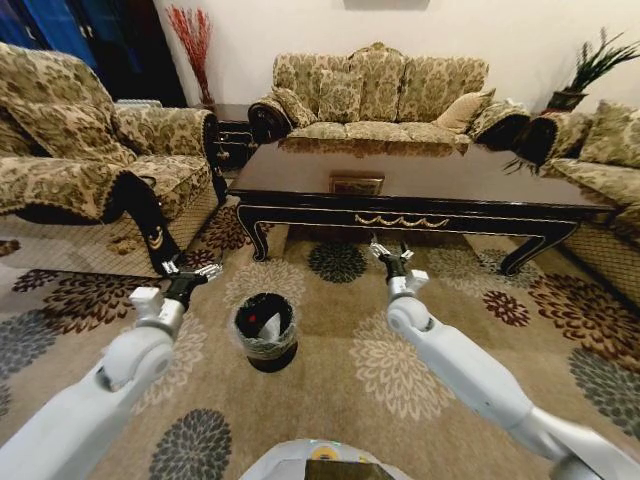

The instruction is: Move to the front of the table and pick up the trash from the floor, then place it into the trash bin.

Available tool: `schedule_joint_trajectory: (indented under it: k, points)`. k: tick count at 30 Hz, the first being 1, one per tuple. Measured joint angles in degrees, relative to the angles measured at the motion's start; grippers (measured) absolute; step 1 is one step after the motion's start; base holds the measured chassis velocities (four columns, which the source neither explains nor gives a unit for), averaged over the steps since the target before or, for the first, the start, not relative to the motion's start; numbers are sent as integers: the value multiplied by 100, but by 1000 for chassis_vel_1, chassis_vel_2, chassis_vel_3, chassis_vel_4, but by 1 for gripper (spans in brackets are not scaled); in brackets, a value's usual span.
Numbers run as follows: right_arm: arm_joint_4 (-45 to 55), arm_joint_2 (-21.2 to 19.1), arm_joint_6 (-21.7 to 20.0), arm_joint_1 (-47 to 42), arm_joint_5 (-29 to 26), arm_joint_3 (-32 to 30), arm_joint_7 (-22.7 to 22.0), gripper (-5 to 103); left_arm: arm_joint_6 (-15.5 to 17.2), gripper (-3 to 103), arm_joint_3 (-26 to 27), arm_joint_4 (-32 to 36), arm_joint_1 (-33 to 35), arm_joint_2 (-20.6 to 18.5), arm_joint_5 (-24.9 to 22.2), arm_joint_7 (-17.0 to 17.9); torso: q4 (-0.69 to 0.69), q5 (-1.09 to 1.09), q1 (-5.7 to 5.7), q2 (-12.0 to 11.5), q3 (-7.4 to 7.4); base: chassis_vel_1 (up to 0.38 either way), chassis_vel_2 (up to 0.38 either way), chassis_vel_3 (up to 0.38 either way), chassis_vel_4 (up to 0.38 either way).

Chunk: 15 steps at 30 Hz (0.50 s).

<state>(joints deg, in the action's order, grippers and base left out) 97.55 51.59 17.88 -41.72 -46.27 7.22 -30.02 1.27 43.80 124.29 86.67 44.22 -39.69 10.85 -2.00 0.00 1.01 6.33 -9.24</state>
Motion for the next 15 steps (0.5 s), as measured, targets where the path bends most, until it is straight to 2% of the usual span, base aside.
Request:
schedule_joint_trajectory:
  k: [1, 2, 3, 4, 6, 7, 11, 15]
  points:
    - [47, -24, 16, -67, 12, -34, 37, 100, -29, 100, 47, 8, 26, 36, 0, -70, 0, 0, 0, 0, 0, 0, 0, 0, 0]
    - [291, -128, 63, -431, 116, -196, 191, 100, -167, 100, 282, 52, 162, 229, -24, -406, -1, 0, 0, 0, 0, 0, 0, 0, 0]
    - [397, -172, 73, -594, 176, -265, 242, 100, -225, 100, 382, 71, 228, 320, -30, -552, 0, 1, 0, 0, 0, 0, 0, 0, 0]
    - [397, -172, 73, -594, 176, -265, 242, 100, -225, 100, 382, 71, 228, 320, -30, -552, 0, 1, 0, 0, 0, 0, 0, 0, 0]
    - [653, -271, 101, -1076, 379, -511, 384, 100, -370, 100, 649, 105, 446, 589, 65, -890, 0, 1, 0, 0, 1, 0, 0, 0, 0]
    - [653, -271, 101, -1076, 379, -511, 384, 100, -370, 100, 649, 105, 446, 589, 65, -890, 0, 1, 0, 0, 1, 0, 0, 0, 0]
    - [927, -340, 210, -1738, 728, -908, 678, 100, -402, 100, 929, 173, 779, 1022, 360, -1072, -1, 0, 0, 0, 0, 12, -5, -5, 15]
    - [1012, -345, 251, -1962, 885, -1045, 786, 100, -394, 100, 1007, 229, 881, 1169, 442, -1083, -1, 0, 1, 0, 0, 56, -56, -39, 75]
